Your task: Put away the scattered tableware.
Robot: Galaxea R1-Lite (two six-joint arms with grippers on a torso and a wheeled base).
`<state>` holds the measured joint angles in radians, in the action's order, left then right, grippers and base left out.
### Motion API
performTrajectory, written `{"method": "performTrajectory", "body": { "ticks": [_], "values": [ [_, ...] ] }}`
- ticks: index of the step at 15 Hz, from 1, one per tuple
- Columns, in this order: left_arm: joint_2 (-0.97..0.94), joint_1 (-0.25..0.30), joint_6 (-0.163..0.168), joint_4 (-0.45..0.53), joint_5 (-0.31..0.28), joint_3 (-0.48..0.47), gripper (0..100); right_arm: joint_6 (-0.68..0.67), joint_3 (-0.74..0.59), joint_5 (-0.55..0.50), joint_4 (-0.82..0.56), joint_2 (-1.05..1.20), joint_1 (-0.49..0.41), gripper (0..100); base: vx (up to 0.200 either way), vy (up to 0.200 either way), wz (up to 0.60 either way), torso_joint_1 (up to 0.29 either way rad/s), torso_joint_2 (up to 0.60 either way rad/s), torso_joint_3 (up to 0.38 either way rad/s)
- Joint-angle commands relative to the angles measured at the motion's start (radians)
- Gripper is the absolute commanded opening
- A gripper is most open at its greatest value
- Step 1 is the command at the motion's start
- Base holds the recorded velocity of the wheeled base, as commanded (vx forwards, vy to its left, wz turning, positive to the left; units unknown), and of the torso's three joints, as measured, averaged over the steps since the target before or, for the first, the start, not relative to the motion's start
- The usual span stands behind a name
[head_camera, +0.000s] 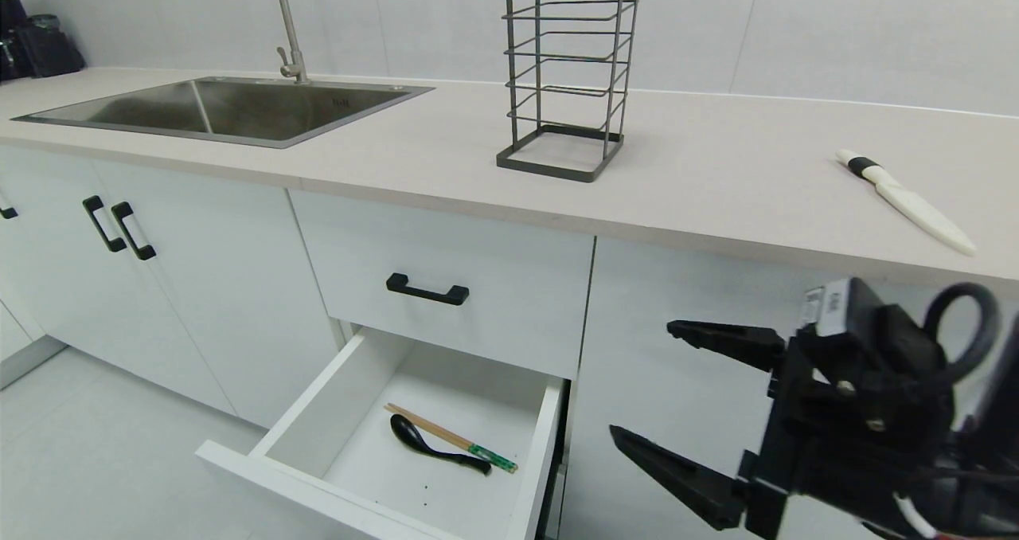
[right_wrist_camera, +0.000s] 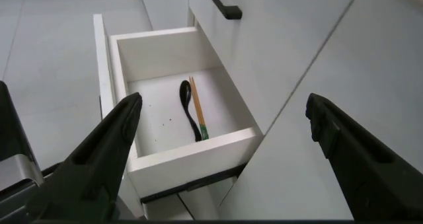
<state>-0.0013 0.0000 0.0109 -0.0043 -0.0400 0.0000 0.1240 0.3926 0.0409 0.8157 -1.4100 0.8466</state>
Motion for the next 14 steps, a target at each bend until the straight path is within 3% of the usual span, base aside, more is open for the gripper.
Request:
{"method": "performTrajectory", "body": {
  "ticks": [1,6,10,13,14],
  "values": [
    [0.001,0.0,0.0,0.0,0.0,0.0,100,0.002,-0.112,0.005,-0.029,0.221,-0.018,100,0.0,0.0,0.0,0.0,0.0,0.0],
    [0.001,0.0,0.0,0.0,0.0,0.0,100,0.002,-0.244,0.005,-0.198,0.674,-0.118,100,0.0,0.0,0.0,0.0,0.0,0.0],
    [0.001,0.0,0.001,0.0,0.0,0.0,100,-0.001,-0.297,0.028,-0.365,0.888,-0.141,100,0.0,0.0,0.0,0.0,0.0,0.0],
    [0.001,0.0,0.0,0.0,-0.003,0.0,100,-0.011,-0.313,0.054,-0.449,0.999,-0.299,100,0.0,0.0,0.0,0.0,0.0,0.0],
    [0.001,0.0,0.0,0.0,-0.003,0.0,100,-0.014,-0.316,0.067,-0.454,1.013,-0.314,100,0.0,0.0,0.0,0.0,0.0,0.0]
  ]
}}
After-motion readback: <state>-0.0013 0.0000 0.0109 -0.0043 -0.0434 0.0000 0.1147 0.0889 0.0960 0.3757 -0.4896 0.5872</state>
